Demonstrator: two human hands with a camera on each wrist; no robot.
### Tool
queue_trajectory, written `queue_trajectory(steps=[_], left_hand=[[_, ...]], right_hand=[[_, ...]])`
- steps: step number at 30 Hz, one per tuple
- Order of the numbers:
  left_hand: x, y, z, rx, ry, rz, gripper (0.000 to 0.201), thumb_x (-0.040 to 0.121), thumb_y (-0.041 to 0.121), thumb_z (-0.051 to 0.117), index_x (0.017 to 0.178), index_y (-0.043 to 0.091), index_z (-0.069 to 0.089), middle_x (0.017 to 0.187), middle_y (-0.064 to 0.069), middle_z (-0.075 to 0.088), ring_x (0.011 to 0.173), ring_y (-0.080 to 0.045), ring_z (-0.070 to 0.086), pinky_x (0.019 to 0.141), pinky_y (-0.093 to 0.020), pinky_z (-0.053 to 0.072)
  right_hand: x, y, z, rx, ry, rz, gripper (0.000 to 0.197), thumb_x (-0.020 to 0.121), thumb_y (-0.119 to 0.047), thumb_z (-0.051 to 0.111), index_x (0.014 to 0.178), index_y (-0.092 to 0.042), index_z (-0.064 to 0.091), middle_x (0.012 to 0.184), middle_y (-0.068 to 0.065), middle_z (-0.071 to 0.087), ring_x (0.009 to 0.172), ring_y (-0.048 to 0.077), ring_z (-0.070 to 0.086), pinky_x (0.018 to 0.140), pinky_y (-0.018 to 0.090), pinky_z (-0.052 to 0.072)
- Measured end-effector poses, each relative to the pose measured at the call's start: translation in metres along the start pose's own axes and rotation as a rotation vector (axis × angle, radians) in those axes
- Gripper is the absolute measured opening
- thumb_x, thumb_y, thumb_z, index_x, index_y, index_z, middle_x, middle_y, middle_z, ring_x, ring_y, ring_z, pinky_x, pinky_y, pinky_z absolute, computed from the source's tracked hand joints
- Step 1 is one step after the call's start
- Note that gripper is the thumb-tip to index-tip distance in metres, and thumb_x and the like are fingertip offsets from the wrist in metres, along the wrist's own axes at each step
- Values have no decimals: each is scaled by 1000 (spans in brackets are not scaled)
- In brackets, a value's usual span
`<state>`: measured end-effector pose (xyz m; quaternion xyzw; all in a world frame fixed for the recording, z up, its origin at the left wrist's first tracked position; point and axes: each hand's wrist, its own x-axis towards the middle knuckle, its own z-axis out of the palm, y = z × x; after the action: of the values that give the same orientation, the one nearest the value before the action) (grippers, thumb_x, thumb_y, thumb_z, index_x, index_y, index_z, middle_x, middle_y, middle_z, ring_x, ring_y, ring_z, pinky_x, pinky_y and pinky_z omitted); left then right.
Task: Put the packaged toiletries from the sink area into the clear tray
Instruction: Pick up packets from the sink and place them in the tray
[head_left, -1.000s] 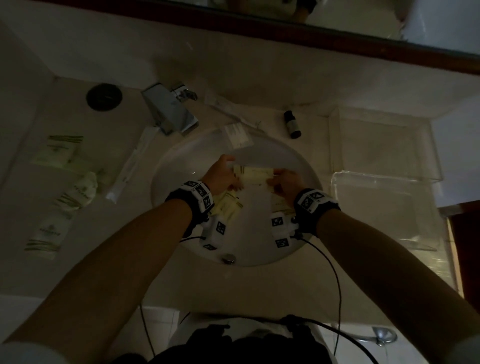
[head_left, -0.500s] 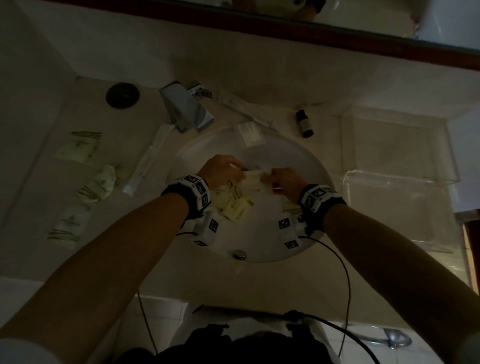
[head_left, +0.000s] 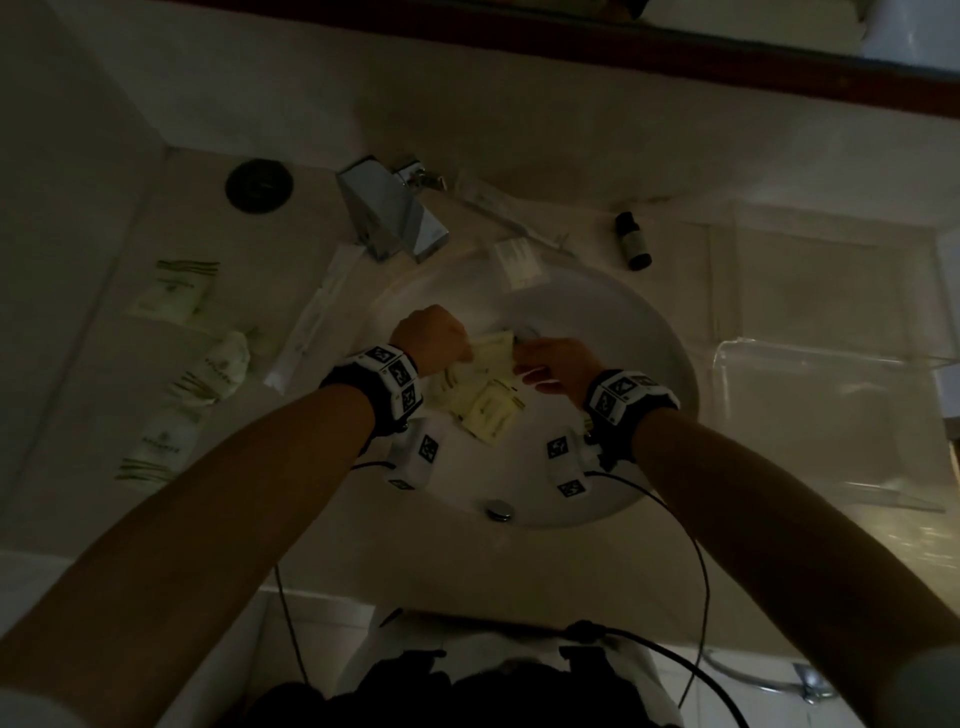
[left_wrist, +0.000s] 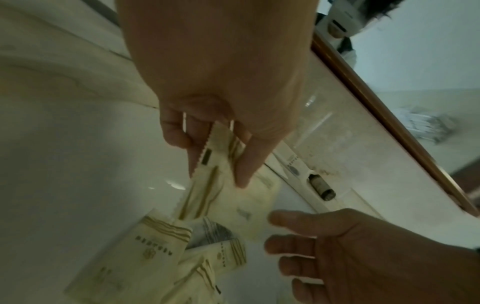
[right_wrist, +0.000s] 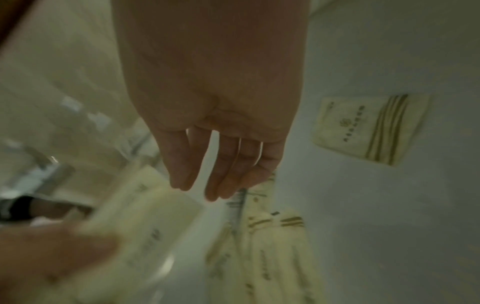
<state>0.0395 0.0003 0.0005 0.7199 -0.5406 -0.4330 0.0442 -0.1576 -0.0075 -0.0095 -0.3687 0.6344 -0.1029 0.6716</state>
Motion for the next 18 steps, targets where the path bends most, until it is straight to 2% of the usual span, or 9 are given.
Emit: queue_trajectory(steps=[2, 3, 4, 5, 9, 12, 14, 16, 18], left_hand=[[3, -1, -1, 67, 49, -4, 19, 78, 21, 72, 83, 3, 73, 88, -9, 67, 87, -27, 63, 77, -32, 54], [4, -1, -2, 101, 72, 2, 14, 78, 20, 71, 72, 6, 70, 80, -8, 66, 84, -27, 63, 72, -30, 52], [6, -2, -2, 131, 99, -5, 18, 78, 18, 69, 62, 11, 64, 71, -6, 62, 78, -27, 62, 67, -27, 49], [8, -3, -2, 160, 126, -8, 21, 78, 17, 67, 58, 14, 59, 67, -4, 58, 74, -26, 61, 65, -25, 46], [16, -7, -2, 213, 150, 4, 10, 79, 20, 64, 69, 16, 64, 73, -4, 58, 71, -23, 58, 67, -27, 47], [20, -10, -2, 218, 140, 7, 11, 78, 20, 63, 68, 17, 62, 71, -3, 57, 69, -24, 56, 64, -27, 45], [23, -11, -1, 216, 131, 2, 17, 79, 19, 62, 63, 15, 62, 68, -4, 57, 69, -26, 57, 62, -26, 42], [26, -13, 1, 221, 133, -7, 29, 79, 18, 61, 52, 15, 52, 61, -2, 52, 67, -25, 55, 59, -24, 37], [29, -15, 2, 229, 138, -19, 34, 78, 17, 59, 48, 17, 44, 54, 2, 45, 63, -24, 53, 50, -21, 30]], right_hand=[[7, 7, 2, -32, 14, 22, 11, 88, -19, 65, 96, -13, 69, 87, 4, 64, 72, 15, 58, 71, 27, 46], [11, 10, 3, -52, 25, 33, 18, 87, -19, 66, 103, -12, 68, 89, 5, 63, 74, 16, 58, 72, 28, 46], [15, 13, 5, -72, 36, 47, 24, 87, -20, 67, 110, -10, 67, 94, 6, 63, 78, 17, 57, 74, 30, 46], [19, 15, 6, -93, 38, 64, 29, 87, -20, 67, 114, -9, 66, 99, 6, 62, 84, 20, 56, 77, 32, 45], [33, 17, 12, -148, 21, 157, 41, 88, -17, 67, 127, -10, 59, 117, 10, 57, 103, 24, 51, 82, 35, 44], [42, 18, 14, -250, 15, 200, 50, 88, -18, 66, 136, -16, 51, 141, 10, 44, 124, 32, 46, 89, 39, 47], [47, 20, 16, -257, 3, 220, 52, 91, -17, 62, 140, -15, 45, 145, 10, 41, 129, 34, 43, 91, 41, 46], [49, 23, 17, -342, -49, 229, 52, 94, -16, 56, 143, -11, 40, 146, 13, 40, 130, 34, 44, 95, 41, 46], [51, 25, 20, -482, -72, 201, 50, 95, -16, 54, 142, -4, 41, 143, 17, 44, 128, 35, 48, 99, 41, 47]])
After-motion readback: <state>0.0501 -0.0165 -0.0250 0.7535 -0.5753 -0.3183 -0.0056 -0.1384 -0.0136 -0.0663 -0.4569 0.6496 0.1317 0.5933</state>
